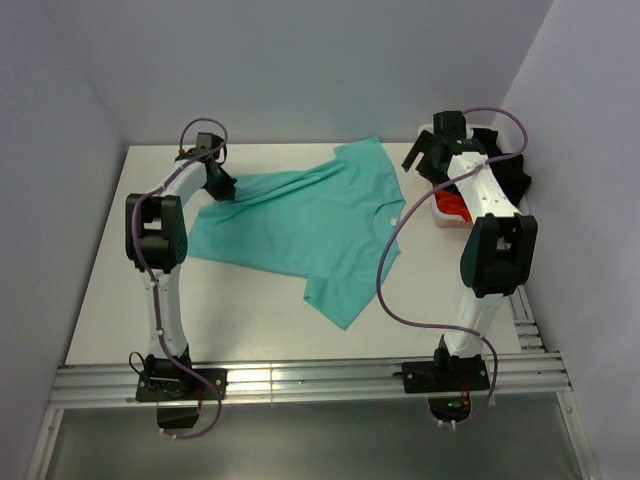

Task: Fold and stack the t-shirts
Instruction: Flatten out the tshirt

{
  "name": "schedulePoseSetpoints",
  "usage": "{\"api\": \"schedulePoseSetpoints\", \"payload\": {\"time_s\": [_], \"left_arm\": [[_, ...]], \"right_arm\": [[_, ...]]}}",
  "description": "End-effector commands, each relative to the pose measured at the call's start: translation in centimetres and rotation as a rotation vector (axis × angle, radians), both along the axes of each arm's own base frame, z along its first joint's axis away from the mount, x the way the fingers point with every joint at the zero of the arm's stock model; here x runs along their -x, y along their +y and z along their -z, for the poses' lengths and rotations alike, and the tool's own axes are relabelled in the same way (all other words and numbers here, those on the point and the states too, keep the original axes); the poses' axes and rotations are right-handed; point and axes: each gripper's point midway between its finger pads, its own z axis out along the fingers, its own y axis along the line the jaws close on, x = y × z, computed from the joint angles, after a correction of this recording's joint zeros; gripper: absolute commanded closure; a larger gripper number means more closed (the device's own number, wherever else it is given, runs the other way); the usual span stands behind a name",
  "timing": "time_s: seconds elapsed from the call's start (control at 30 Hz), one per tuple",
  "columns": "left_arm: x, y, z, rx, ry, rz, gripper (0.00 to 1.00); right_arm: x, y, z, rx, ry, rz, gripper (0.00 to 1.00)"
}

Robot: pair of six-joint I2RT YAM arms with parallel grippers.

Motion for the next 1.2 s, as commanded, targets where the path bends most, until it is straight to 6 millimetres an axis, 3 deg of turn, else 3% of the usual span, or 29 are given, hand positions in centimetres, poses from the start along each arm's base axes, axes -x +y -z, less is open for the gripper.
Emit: {"api": "schedulePoseSetpoints", "payload": {"time_s": [0.0, 0.17, 0.23, 0.3, 0.33, 0.37, 0.4, 0.47, 0.53, 0.57, 0.63, 0.67, 0.77, 0.83, 0.97, 1.0, 1.07, 1.1, 1.17], "left_arm": [[-2.6, 1.5, -6.5, -0.019, -0.136, -0.040, 0.98], [-5.3, 3.8, -8.6, 0.008, -0.196, -0.093, 0.98], [-7.8, 4.8, -9.3, 0.011, -0.249, -0.110, 0.96], [-10.7, 7.5, -9.4, 0.061, -0.309, -0.160, 0.89], [-12.2, 8.4, -9.8, 0.084, -0.368, -0.173, 0.43], [-12.9, 10.2, -8.9, 0.106, -0.377, -0.198, 0.07], [-13.4, 11.0, -8.8, 0.132, -0.387, -0.224, 0.01], [-13.5, 13.7, -9.9, 0.148, -0.406, -0.272, 0.00], [-12.9, 15.0, -11.2, 0.113, -0.427, -0.288, 0.01], [-12.1, 15.3, -13.2, 0.095, -0.465, -0.284, 0.01], [-10.8, 16.0, -14.6, 0.029, -0.464, -0.286, 0.01], [-9.8, 16.2, -16.3, 0.008, -0.470, -0.289, 0.00], [-5.4, 16.6, -16.7, -0.063, -0.382, -0.297, 0.01], [-2.6, 16.9, -16.3, -0.122, -0.331, -0.302, 0.02], [4.9, 14.3, -13.8, -0.194, -0.178, -0.223, 0.03], [6.2, 13.8, -13.2, -0.192, -0.149, -0.213, 0.03], [9.9, 12.5, -11.4, -0.157, -0.080, -0.191, 0.04], [11.0, 12.1, -11.0, -0.139, -0.068, -0.182, 0.04], [14.1, 11.3, -9.9, -0.132, -0.036, -0.159, 0.04]], "right_arm": [[0.1, -0.5, -2.6, 0.028, -0.072, 0.004, 0.00], [-0.1, -0.3, -2.3, 0.018, -0.065, 0.002, 0.00], [-0.2, -0.1, -2.0, 0.008, -0.056, -0.001, 0.00], [-0.2, 0.2, -1.5, -0.005, -0.042, -0.008, 0.00], [-0.1, 0.3, -1.4, -0.009, -0.039, -0.009, 0.00], [-0.1, 0.3, -1.3, -0.012, -0.037, -0.010, 0.00], [0.1, 0.4, -1.2, -0.014, -0.035, -0.012, 0.00], [0.2, 0.3, -1.7, -0.011, -0.044, -0.011, 0.00], [0.8, 0.1, -1.9, -0.002, -0.048, -0.008, 0.00], [0.9, 0.2, -2.0, -0.003, -0.054, -0.008, 0.00], [1.5, 0.1, -1.8, -0.008, -0.052, -0.007, 0.00], [1.6, 0.3, -1.8, -0.011, -0.053, -0.009, 0.00], [2.4, 0.4, -2.5, -0.017, -0.070, -0.014, 0.00], [3.6, 0.5, -3.2, -0.012, -0.082, -0.020, 0.00], [6.8, 1.7, -3.6, 0.040, -0.069, -0.054, 0.00], [8.1, 2.8, -2.4, 0.048, -0.033, -0.084, 0.00], [9.7, 4.1, -1.9, 0.041, -0.031, -0.113, 0.00], [11.6, 5.0, -1.2, 0.009, -0.024, -0.134, 0.00], [13.4, 7.6, -0.9, -0.054, -0.023, -0.202, 0.00]]}}
